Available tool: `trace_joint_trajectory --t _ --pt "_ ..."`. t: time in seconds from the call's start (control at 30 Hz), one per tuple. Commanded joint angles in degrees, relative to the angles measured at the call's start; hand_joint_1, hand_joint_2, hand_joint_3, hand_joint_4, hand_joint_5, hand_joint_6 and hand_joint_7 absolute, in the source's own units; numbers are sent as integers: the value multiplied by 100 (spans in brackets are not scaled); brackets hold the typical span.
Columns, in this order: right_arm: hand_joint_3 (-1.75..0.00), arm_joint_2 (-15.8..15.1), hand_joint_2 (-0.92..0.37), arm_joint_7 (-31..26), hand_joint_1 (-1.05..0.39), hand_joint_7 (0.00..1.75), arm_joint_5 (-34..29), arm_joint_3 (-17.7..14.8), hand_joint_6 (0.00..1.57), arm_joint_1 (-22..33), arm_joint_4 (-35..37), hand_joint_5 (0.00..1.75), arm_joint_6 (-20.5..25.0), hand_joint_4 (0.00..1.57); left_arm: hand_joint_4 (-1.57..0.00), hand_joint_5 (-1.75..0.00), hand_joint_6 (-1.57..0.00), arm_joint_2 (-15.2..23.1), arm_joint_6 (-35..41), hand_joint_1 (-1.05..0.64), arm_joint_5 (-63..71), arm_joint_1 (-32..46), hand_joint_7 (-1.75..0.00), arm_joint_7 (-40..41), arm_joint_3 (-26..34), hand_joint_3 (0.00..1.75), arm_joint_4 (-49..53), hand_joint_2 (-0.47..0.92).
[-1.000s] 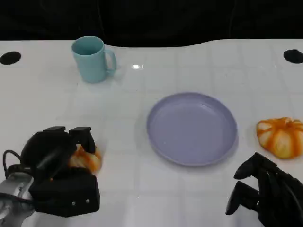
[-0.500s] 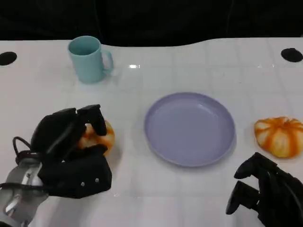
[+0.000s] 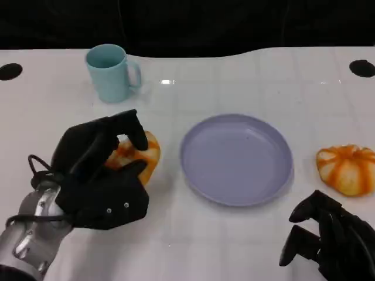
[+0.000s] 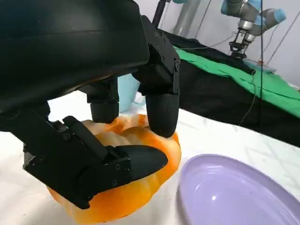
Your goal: Grasp the bread from the table and place it into the plate.
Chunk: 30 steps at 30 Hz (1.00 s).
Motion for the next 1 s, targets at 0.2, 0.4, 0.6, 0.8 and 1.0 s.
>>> trace_joint_trajectory --t 0.2,0.4,0.6,0.8,1.0 --pt "-43 -46 -92 25 -53 166 34 -2 42 47 -2 175 -38 62 -85 -175 -68 -381 -308 -9 116 -700 -175 287 -100 120 414 46" --pt "-43 -32 -92 6 -53 165 38 22 41 116 -61 175 -21 62 -89 -175 -69 -614 -702 -8 255 -1096 -175 584 -219 127 969 44" --pt "-45 -31 -92 14 -52 165 23 53 40 175 -98 175 -76 60 -91 -175 -69 -818 -986 -10 386 -1412 -175 806 -376 135 1357 40" --pt "-47 -35 -92 12 -51 168 30 60 39 183 -106 175 -77 60 -92 -175 -70 -889 -1108 -10 433 -1537 -175 876 -402 136 1556 39" --pt "-44 -20 -92 -41 -52 166 71 63 39 195 -168 175 24 60 -94 -175 -71 -1177 -1074 -14 472 -1974 -175 651 -628 138 1972 38"
